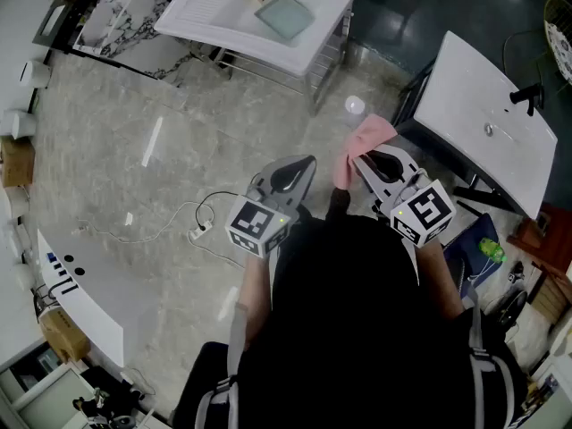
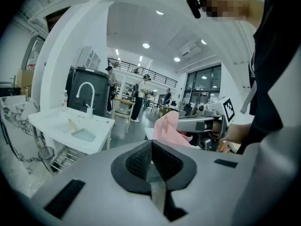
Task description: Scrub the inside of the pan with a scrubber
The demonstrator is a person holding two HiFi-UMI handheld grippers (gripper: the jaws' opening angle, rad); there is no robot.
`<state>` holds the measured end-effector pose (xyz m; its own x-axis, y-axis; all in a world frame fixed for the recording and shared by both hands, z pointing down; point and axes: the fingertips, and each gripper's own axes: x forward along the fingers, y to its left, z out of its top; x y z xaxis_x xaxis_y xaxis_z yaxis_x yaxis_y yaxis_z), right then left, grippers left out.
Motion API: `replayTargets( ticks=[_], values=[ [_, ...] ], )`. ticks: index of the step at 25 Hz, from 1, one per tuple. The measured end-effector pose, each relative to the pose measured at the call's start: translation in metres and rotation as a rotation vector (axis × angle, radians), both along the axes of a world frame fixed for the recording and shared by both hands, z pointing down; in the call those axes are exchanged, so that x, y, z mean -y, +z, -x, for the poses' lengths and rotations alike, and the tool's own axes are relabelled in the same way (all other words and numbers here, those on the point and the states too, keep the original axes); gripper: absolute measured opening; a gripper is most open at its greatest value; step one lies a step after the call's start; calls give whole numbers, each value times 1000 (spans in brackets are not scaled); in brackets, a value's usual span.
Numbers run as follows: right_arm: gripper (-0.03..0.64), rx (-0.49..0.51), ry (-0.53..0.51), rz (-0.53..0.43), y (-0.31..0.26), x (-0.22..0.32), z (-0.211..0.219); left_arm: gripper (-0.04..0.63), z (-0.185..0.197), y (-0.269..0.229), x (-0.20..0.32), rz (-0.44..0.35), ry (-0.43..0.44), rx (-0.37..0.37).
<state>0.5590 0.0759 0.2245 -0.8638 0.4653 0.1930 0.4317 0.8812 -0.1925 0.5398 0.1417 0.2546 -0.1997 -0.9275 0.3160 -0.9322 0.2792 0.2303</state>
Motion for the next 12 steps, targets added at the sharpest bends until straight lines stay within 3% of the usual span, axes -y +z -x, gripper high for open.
replayTargets(
  ticks=[12],
  values=[
    [37, -39, 9, 14, 9, -4, -4, 32, 0, 5, -6, 42, -31, -8]
  ],
)
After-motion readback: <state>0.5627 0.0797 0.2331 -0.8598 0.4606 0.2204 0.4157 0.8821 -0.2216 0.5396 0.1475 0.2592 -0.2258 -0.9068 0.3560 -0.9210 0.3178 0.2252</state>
